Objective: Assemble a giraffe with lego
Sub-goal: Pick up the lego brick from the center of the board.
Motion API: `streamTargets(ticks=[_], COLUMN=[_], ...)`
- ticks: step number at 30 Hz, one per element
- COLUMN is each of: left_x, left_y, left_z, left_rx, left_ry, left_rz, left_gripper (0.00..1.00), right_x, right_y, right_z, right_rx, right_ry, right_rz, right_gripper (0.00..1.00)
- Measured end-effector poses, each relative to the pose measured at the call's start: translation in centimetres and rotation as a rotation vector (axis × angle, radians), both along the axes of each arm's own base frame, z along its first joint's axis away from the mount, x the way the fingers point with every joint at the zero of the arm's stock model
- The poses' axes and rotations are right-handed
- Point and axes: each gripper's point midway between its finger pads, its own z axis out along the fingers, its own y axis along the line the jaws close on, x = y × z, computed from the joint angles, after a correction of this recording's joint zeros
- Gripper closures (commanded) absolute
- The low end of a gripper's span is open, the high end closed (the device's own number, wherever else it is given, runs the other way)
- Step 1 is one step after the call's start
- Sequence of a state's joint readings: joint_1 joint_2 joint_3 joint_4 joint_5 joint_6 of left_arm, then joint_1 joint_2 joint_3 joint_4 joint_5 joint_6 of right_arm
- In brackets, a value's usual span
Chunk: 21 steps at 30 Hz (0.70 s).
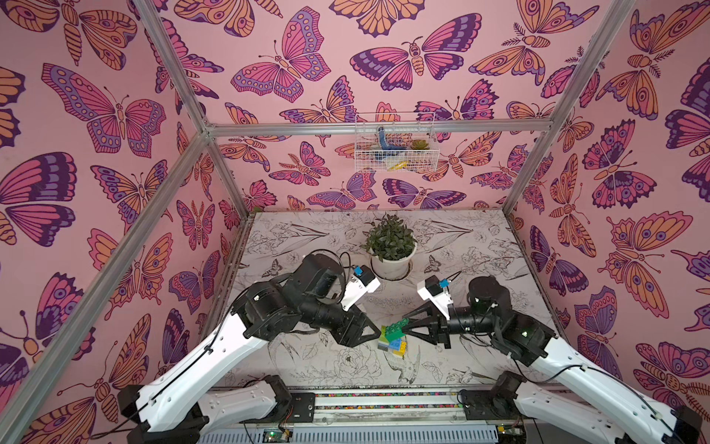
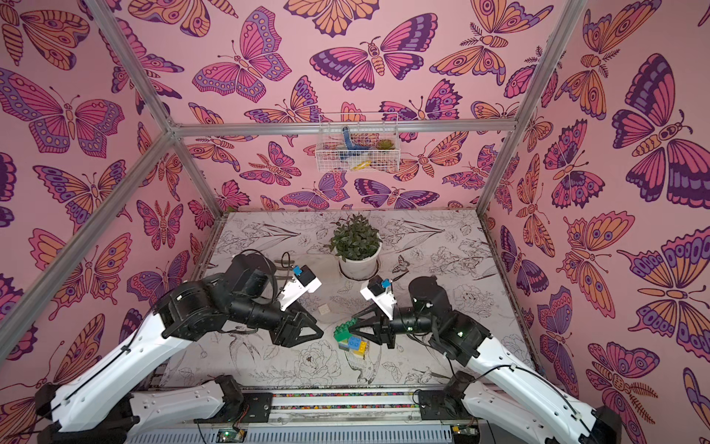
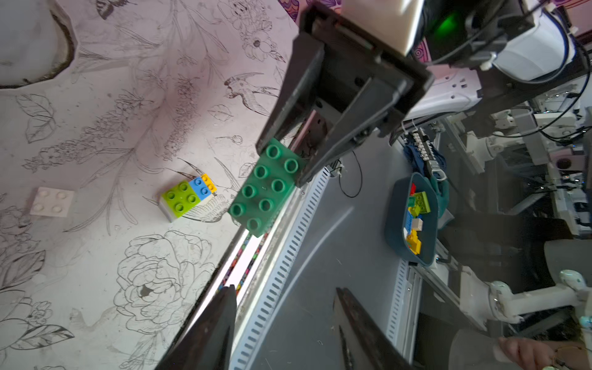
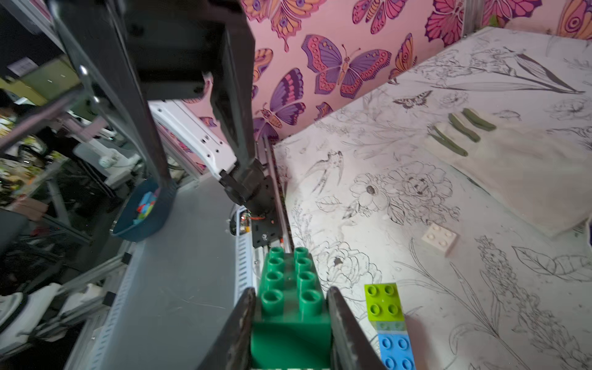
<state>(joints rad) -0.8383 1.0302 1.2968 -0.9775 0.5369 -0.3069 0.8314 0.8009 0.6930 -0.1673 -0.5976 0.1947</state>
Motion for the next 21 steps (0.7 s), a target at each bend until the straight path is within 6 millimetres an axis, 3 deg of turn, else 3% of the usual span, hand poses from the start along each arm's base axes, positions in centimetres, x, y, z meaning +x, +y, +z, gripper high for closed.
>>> streamTargets(ticks=[3,10,17,21], left_x=[1.0,4.2,4.6,4.9], left_y=[0.5,1.1,2.3,2.3], left_z=[-1.2,-3.6,-7.2,-9.2], left_rx=[-0.038,-0.1,-0.216,-0.371], left_ry=[0.06,0.303,0.557,0.67], left_rz=[0.102,0.352,0.49,0.533], left_gripper=[0.14,0.13,0.12,0.13], right_x=[0.3,1.0,2.1,2.0], right_y=[0.6,2.7,2.6,2.4], right_z=[-1.4,-2.0,0.5,1.8], right_rx=[-0.024,-0.043,0.038,0.082], right_ry=[-0.09,-0.244,-0.29,-0.3], right_rz=[-0.1,-0.231,-0.309,-0.313], right_gripper=[1.0,1.0,1.0,1.0])
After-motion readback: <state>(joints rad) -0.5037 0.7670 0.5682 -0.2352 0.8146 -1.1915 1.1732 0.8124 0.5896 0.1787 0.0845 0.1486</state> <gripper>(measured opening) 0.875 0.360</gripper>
